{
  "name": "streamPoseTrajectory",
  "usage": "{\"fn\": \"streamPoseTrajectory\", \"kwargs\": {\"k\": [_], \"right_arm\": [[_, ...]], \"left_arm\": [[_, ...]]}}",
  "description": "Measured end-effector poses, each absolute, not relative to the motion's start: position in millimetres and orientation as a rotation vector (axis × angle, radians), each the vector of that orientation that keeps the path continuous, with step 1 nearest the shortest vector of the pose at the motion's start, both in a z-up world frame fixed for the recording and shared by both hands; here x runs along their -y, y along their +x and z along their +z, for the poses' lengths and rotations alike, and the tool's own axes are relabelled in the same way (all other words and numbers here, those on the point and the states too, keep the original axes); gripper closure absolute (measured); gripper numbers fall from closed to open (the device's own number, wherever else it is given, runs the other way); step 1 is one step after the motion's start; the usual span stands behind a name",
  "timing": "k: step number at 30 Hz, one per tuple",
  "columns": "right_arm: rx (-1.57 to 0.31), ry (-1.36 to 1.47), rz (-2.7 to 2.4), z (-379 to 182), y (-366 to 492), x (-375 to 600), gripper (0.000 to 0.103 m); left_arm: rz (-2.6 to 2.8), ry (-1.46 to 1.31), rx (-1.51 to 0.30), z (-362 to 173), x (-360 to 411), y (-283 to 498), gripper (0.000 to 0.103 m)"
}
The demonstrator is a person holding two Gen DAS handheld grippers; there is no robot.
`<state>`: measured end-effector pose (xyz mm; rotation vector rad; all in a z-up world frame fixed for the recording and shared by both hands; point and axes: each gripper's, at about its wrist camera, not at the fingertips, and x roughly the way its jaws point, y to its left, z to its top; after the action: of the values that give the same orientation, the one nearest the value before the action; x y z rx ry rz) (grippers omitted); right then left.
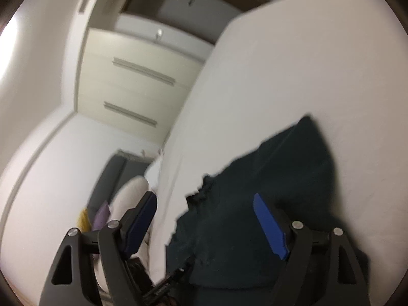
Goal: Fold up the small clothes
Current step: 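Open both tools and lift them off the folded sweater, then move both tools down to the sweater hem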
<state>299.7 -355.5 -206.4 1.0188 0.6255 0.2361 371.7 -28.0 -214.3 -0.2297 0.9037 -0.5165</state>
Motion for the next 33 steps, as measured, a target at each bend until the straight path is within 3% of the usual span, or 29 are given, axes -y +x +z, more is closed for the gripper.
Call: {"fn": "streamPoseTrajectory", "kwargs": {"k": [1,3,6,7,9,12,17,19,20,21,22,23,24,27,33], "right_arm": [[-0.645,1.037,0.203,-218,302,360,0.031],[-0.637,1.067,0.194,-231,296,373,0.059],[-0.601,1.106,0.193,-235,280,392,0.070],[-0.590,1.090,0.145,-231,272,400,0.069],[-0.567,1.082,0.036,-224,249,417,0.051],[-0.565,0.982,-0.043,-200,214,420,0.038],[-0.469,0.630,-0.065,-133,149,365,0.028],[-0.360,0.448,-0.076,-103,109,333,0.009],[-0.304,0.374,-0.085,-91,91,321,0.000],[-0.246,0.282,-0.092,-80,74,303,0.000],[-0.206,0.167,-0.094,-71,57,284,0.000],[-0.198,0.069,-0.091,-63,46,268,0.000],[-0.203,0.012,-0.084,-55,42,259,0.000],[-0.278,-0.109,0.030,-50,23,226,0.000],[-0.419,-0.334,0.034,-76,-16,181,0.000]], "left_arm": [[-0.513,-0.221,-0.900,-214,30,371,0.090],[-0.511,-0.212,-0.896,-214,32,371,0.090],[-0.518,-0.223,-0.897,-213,29,370,0.090],[-0.518,-0.219,-0.897,-211,28,368,0.090],[-0.506,-0.163,-0.888,-202,28,359,0.090],[-0.455,-0.048,-0.871,-188,29,337,0.089],[-0.405,0.039,-0.778,-152,10,278,0.089],[-0.412,0.058,-0.727,-133,0,244,0.089],[-0.418,0.063,-0.708,-126,-3,230,0.083],[-0.425,0.073,-0.678,-116,-8,209,0.077],[-0.423,0.086,-0.652,-108,-11,192,0.049],[-0.411,0.096,-0.624,-101,-11,178,0.010],[-0.371,0.100,-0.551,-89,-18,152,0.000],[-0.349,0.093,-0.360,-61,-32,94,0.000],[-0.323,0.185,-0.359,-56,-30,25,0.000]]}}
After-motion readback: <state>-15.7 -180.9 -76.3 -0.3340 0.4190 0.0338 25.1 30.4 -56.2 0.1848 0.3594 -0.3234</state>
